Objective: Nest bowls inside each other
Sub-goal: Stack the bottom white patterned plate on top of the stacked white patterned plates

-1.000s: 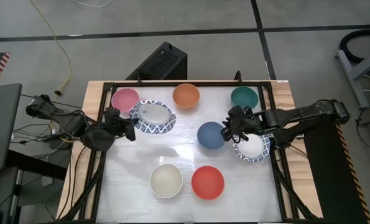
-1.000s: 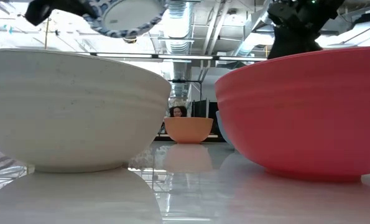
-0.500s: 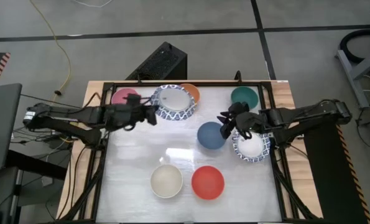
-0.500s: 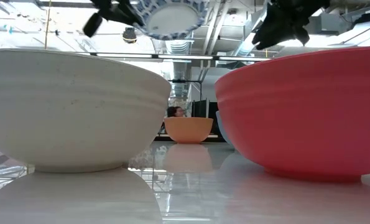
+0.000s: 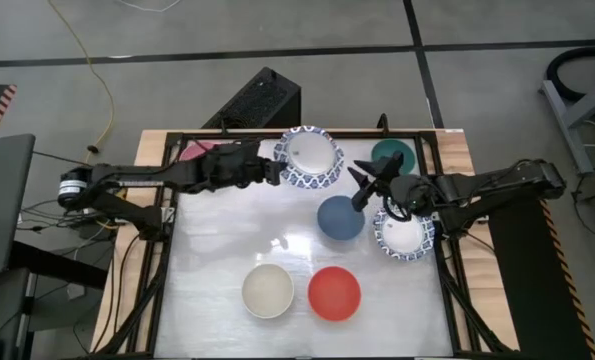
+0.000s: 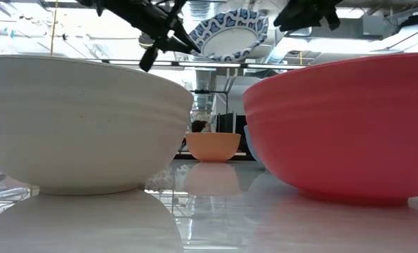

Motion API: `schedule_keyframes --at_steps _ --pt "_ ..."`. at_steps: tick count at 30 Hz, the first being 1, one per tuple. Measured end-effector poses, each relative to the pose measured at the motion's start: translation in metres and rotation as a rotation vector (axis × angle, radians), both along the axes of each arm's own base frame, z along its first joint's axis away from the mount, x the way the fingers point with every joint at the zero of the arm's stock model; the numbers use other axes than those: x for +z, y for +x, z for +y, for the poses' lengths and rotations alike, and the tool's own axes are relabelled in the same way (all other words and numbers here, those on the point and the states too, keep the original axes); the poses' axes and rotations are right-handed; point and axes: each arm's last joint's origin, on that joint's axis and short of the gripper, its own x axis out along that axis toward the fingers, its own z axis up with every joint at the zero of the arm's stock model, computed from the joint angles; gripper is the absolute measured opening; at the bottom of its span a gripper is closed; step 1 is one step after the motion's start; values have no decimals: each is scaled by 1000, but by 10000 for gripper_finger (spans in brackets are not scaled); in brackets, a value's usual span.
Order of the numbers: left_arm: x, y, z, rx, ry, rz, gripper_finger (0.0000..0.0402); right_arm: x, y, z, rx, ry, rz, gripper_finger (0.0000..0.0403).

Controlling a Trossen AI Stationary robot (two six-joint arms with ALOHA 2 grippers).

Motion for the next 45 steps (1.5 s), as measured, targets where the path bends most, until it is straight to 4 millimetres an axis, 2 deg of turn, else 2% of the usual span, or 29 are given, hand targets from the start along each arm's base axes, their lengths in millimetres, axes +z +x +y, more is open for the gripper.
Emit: schedule_keyframes --at_steps 7,18,26,29,31,37,41,45 --pt "-2 2 13 -47 23 -10 2 -1 12 -4 49 -6 -10 150" --pt "2 -2 16 -48 55 -6 2 0 13 -18 16 -7 -10 213" --pt "3 -1 16 -38 78 -9 2 -3 22 -34 18 15 -31 210" --pt "3 -1 16 -41 83 -9 2 -11 30 -39 1 39 -15 193" --pt "3 -1 16 -44 96 0 2 -17 36 -42 1 62 -6 167" --pt "2 -1 15 -46 98 11 2 -21 40 -37 5 56 18 26" --pt "2 -1 16 -56 140 32 6 -21 39 -36 4 60 19 15" --pt "2 -1 15 -86 224 69 37 -22 35 -37 4 83 37 7"
